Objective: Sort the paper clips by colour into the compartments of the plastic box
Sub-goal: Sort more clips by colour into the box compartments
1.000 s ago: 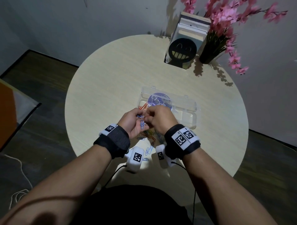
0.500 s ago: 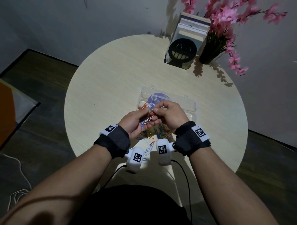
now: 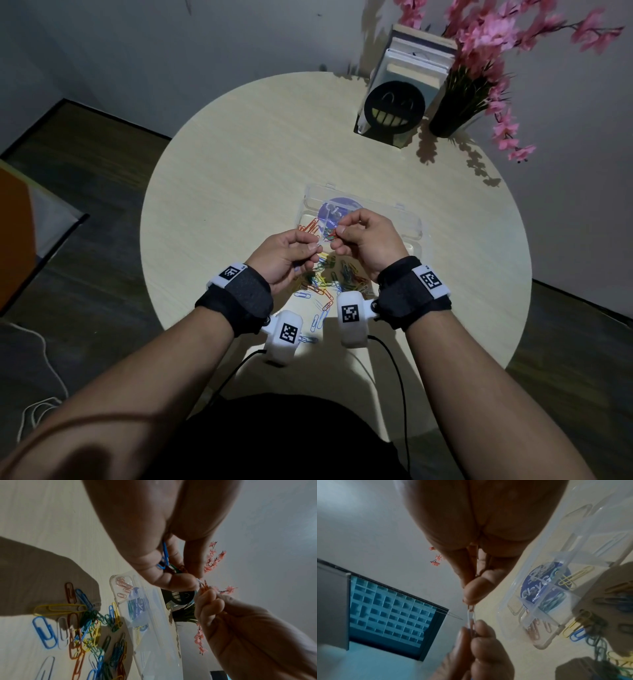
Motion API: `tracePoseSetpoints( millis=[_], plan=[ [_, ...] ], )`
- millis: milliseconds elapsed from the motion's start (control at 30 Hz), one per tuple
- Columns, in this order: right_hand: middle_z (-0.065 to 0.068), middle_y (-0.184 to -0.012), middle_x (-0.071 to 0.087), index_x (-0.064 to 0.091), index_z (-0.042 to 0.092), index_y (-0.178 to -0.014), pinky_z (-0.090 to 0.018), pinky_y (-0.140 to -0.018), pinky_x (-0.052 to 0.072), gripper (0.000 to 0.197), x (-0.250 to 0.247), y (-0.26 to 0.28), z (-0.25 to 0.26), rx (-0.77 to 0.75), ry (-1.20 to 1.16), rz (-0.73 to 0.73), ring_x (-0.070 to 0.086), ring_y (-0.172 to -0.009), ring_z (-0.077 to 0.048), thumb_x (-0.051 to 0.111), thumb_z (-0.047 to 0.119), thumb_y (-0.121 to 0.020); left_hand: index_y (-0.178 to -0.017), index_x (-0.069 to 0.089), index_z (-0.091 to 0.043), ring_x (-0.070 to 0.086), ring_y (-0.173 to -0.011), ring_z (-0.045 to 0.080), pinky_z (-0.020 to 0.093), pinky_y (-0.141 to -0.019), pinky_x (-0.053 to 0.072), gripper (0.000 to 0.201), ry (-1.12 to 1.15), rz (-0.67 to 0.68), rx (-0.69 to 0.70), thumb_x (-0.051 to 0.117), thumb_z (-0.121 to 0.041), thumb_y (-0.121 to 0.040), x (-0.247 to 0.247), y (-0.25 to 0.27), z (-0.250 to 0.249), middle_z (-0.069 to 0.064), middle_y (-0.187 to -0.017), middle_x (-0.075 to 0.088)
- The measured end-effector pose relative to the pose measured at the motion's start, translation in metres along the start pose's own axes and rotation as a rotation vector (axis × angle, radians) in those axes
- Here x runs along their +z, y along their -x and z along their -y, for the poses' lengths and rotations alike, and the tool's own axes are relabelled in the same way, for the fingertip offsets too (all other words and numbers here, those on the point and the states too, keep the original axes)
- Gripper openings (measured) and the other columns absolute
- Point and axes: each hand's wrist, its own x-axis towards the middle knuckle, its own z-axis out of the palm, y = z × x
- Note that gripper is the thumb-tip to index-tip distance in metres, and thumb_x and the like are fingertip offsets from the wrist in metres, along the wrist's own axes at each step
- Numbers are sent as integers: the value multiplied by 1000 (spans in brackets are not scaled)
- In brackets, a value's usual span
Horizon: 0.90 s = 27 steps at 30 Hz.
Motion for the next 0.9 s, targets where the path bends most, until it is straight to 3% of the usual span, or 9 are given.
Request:
tracePoseSetpoints(
  millis=[233,400,567,900],
  plan=[
    [-7,-58,60,54,6,-78,-20,-47,49,20,5,-7,0,-27,28,3,58,-51,-17,52,-11,-88,-89,60,-1,56,-54,12,16,-50,48,12,5,-89,10,50,6,-90,-1,-1,-5,12,-73,59],
    [0,-50,59,54,8,-79,-22,-48,49,20,1,-9,-2,-58,50,-19,55,-51,-18,52,-10,-88,-96,63,-1,54,-50,9,14,-47,46,16,-104,-49,-31,53,8,-88,0,0,-7,8,-68,58],
    [-10,-65,55,54,9,-80,-21,-50,51,20,-1,-7,-5,-103,170,16,59,-49,-11,51,-9,-88,-87,61,-3,49,-46,9,14,-43,39,14,-121,-74,-44,51,6,-90,6,-2,-5,9,-65,52],
    [-7,-71,53,55,8,-75,-19,-55,52,24,-4,2,-9,-97,256,124,59,-54,-12,56,-14,-83,-85,59,-4,52,-48,8,14,-45,43,18,-41,-97,-30,47,8,-91,7,-4,-2,10,-70,54]
  ],
)
